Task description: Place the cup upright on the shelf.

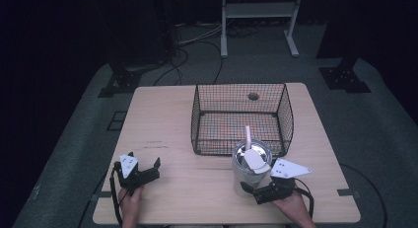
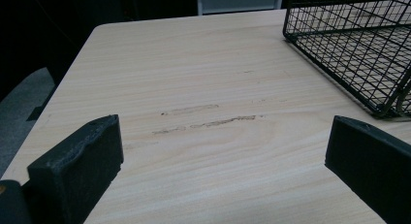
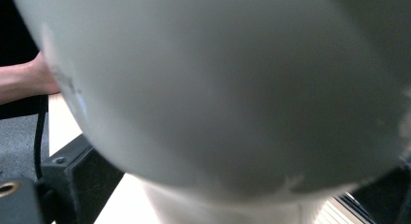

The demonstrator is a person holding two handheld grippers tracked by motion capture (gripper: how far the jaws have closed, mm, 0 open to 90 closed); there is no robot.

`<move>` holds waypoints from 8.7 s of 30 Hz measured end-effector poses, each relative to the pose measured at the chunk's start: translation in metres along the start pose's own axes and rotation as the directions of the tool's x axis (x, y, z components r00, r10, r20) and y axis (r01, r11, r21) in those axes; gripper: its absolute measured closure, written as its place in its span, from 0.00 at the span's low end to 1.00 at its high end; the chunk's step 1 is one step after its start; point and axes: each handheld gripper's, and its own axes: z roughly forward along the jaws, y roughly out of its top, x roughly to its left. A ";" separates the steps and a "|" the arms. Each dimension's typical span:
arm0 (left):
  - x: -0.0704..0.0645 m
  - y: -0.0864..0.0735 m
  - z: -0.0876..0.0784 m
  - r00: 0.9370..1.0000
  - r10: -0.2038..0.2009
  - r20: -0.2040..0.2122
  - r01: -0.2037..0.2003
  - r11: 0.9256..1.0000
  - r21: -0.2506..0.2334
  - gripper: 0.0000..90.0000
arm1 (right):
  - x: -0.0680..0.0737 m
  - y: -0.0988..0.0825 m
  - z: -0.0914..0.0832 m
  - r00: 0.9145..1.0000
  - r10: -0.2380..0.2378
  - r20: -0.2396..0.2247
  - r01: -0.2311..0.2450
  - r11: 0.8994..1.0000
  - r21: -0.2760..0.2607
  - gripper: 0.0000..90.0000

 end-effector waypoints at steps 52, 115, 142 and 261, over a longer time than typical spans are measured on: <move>-0.001 0.000 0.000 1.000 0.005 -0.001 -0.005 1.000 0.002 0.00 | -0.005 0.012 0.011 0.998 -0.014 -0.058 0.012 0.999 -0.038 0.10; 0.000 0.000 0.001 1.000 -0.008 0.007 0.008 1.000 -0.002 0.00 | -0.118 0.168 0.120 0.998 -0.034 -0.054 0.030 0.996 -0.088 0.10; 0.000 0.000 0.001 1.000 -0.001 0.008 0.001 1.000 -0.003 0.00 | -0.146 0.134 0.164 0.995 0.039 -0.092 -0.042 0.999 -0.032 0.10; -0.001 0.001 0.002 1.000 0.007 0.004 -0.007 1.000 0.007 0.00 | -0.167 0.079 0.136 0.993 -0.033 -0.114 0.049 0.989 0.137 0.10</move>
